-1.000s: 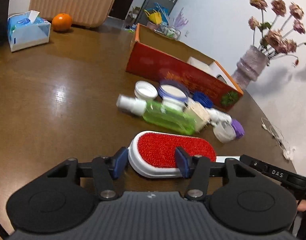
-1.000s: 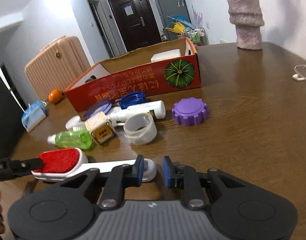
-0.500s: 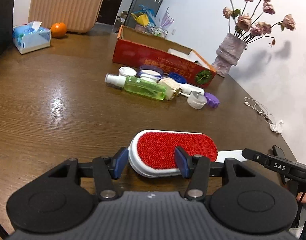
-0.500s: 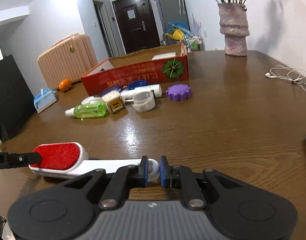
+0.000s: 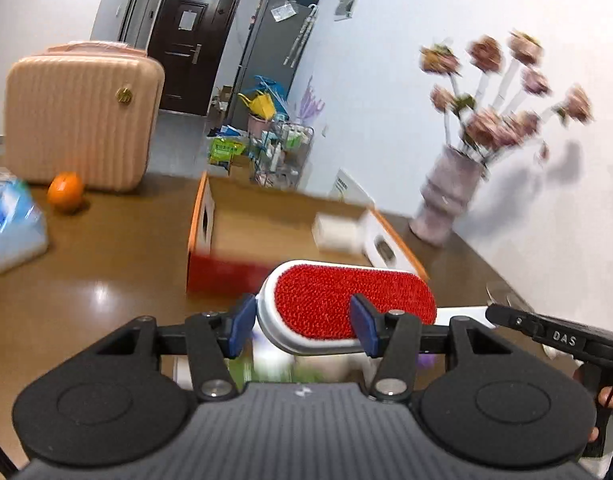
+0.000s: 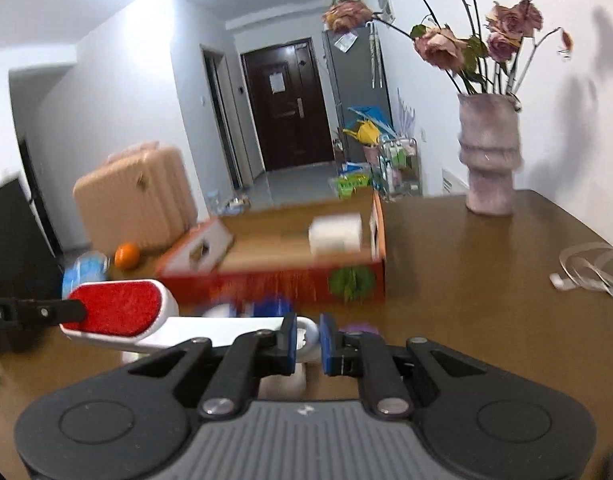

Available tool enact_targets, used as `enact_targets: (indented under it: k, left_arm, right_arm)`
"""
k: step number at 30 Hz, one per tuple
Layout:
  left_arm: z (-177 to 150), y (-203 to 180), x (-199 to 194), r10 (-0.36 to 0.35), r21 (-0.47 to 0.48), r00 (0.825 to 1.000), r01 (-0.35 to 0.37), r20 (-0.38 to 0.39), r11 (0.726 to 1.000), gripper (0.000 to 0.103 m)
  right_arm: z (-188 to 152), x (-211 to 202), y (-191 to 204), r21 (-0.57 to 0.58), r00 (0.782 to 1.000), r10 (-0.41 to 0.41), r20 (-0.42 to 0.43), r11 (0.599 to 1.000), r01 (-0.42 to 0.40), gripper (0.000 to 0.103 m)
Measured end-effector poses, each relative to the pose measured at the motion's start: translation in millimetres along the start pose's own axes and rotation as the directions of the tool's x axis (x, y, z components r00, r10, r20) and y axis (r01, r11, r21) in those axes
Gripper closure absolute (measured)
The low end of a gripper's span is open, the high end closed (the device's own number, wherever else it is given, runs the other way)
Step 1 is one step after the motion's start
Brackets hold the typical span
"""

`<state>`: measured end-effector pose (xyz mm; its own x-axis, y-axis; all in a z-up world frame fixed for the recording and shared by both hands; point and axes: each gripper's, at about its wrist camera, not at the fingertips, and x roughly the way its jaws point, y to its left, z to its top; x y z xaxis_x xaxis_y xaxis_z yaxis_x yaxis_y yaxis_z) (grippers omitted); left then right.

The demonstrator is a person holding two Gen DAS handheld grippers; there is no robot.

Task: Organize rigid objects
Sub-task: 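Lower the lint brush into the cardboard box and open the left tool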

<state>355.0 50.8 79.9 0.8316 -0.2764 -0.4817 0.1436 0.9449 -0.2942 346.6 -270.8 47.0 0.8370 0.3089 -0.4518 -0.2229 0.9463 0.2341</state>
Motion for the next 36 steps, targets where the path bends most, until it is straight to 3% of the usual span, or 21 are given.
enact_targets:
  k: [4, 8, 13, 17, 19, 21, 23, 30, 36]
  left_arm:
    - [52.0, 21.8, 73.5, -0.001, -0.047, 0.998, -0.002, -0.058, 0.999, 0.051]
    - [70.3, 45.7, 132.8, 0.008, -0.102, 0.993, -0.02, -0.12, 0.995, 0.051]
    - [69.8, 60.2, 181.0, 0.077, -0.076, 0.98, -0.092, -0.183, 0.993, 0.051]
    - [54.7, 66.0, 193.6, 0.123, -0.063, 0.965, -0.141, -0.231, 0.988, 0.05]
    - [51.0, 62.7, 189.2, 0.159, -0.026, 0.964, -0.168, -0.211, 0.985, 0.05]
    - [54.4, 56.4, 177.8, 0.198, 0.012, 0.96, -0.199, -0.197, 0.98, 0.047]
    - [62.7, 49.1, 159.5, 0.212, 0.04, 0.964, -0.209, -0.162, 0.977, 0.046]
    - [91.2, 13.1, 70.0, 0.162, 0.07, 0.986, -0.159, -0.04, 0.985, 0.035]
    - [75.9, -21.8, -7.4, 0.163, 0.143, 0.985, -0.17, 0.058, 0.975, 0.03]
  right_arm:
    - [55.9, 66.9, -14.2, 0.039, 1.0, 0.016, -0.022, 0.999, -0.015, 0.091]
    - [83.9, 137.3, -37.4, 0.12, 0.996, 0.034, -0.083, 0.993, -0.024, 0.094]
    - [80.6, 202.6, -52.4, 0.171, 0.982, 0.039, -0.185, 0.985, -0.007, 0.094]
    - [66.3, 219.7, -46.6, 0.144, 0.974, 0.06, -0.221, 0.989, -0.028, 0.1]
    - [62.4, 223.3, -42.2, 0.122, 0.97, 0.062, -0.234, 0.992, -0.034, 0.099]
    - [64.2, 222.4, -35.7, 0.057, 0.974, -0.003, -0.228, 0.998, 0.016, 0.099]
    - [71.4, 212.8, -35.2, 0.048, 0.976, -0.007, -0.217, 0.999, 0.018, 0.099]
    - [104.9, 131.9, -18.3, -0.034, 0.994, -0.032, -0.104, 0.999, 0.029, 0.094]
    - [113.1, 46.2, 1.5, -0.105, 0.999, -0.042, -0.007, 0.994, 0.041, 0.093]
